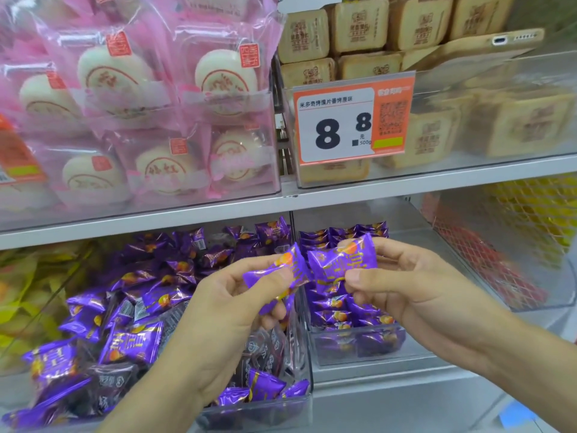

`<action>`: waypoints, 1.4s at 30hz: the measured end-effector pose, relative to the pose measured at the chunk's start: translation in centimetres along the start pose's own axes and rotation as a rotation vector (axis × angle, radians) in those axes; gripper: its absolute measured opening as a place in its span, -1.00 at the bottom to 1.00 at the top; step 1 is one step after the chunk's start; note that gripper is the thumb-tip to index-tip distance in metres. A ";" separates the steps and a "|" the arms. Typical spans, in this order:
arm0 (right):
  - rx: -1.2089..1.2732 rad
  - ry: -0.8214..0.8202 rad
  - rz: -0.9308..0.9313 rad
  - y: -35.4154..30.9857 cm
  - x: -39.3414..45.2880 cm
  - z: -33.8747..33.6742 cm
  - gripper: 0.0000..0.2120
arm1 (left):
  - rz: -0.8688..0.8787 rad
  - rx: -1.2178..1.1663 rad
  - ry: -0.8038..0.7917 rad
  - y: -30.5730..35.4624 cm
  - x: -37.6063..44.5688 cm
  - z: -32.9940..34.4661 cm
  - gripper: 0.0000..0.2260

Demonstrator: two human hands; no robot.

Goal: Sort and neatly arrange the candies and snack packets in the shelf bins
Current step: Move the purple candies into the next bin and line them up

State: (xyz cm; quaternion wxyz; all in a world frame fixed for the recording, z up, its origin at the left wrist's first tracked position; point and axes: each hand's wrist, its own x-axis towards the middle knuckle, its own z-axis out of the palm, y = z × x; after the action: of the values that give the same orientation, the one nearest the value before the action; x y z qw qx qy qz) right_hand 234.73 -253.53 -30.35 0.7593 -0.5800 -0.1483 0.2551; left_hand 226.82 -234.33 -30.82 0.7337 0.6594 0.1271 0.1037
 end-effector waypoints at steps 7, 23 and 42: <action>0.049 -0.030 0.050 -0.1 0.1 -0.4 -0.65 | -0.066 -0.051 -0.052 -0.2 -0.2 -0.2 -0.69; -0.255 -0.005 -0.081 0.4 -0.4 0.2 -0.69 | -0.278 -0.375 -0.159 0.3 -0.2 1.4 -0.58; -0.589 -0.266 -0.146 -0.2 0.4 -2.7 -0.43 | 0.243 0.489 -0.224 -1.7 -0.5 1.8 -0.70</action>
State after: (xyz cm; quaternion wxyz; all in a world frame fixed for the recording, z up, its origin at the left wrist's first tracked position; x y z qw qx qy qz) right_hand 236.53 -255.54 -30.97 0.5489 -0.7242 -0.3548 0.2199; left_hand 226.93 -236.39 -32.35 0.5447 0.8343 -0.0134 0.0836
